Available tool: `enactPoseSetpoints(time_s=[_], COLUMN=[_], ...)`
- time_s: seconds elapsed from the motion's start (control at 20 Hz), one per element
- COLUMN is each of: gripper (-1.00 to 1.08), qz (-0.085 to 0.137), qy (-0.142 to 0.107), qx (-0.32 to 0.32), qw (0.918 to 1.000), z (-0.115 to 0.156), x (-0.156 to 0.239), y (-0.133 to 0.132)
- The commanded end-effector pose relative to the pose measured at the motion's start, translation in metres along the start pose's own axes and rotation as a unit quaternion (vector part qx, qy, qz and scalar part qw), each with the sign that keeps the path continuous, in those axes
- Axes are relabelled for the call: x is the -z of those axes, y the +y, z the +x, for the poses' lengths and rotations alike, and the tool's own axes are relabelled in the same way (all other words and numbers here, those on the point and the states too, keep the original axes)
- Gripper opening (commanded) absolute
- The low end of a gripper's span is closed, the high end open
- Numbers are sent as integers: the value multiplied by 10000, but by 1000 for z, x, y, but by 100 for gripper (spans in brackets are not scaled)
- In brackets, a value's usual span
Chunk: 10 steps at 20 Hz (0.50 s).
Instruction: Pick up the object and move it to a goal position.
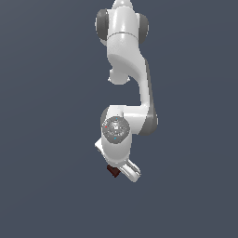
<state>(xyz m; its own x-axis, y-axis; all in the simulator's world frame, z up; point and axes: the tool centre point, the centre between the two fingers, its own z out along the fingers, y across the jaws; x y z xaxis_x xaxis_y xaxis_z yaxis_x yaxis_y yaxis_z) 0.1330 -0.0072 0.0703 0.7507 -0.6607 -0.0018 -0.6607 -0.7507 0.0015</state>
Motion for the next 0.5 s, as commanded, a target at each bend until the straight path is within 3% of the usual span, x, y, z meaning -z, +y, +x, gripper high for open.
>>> enactPoseSetpoints(time_s=[0.0,0.45], gripper=[-100,-100], qz=[6,6], qy=[10,10], qx=[-6,-6], qw=[10000,10000], z=[1,2], x=[5,9], y=[-8,-16])
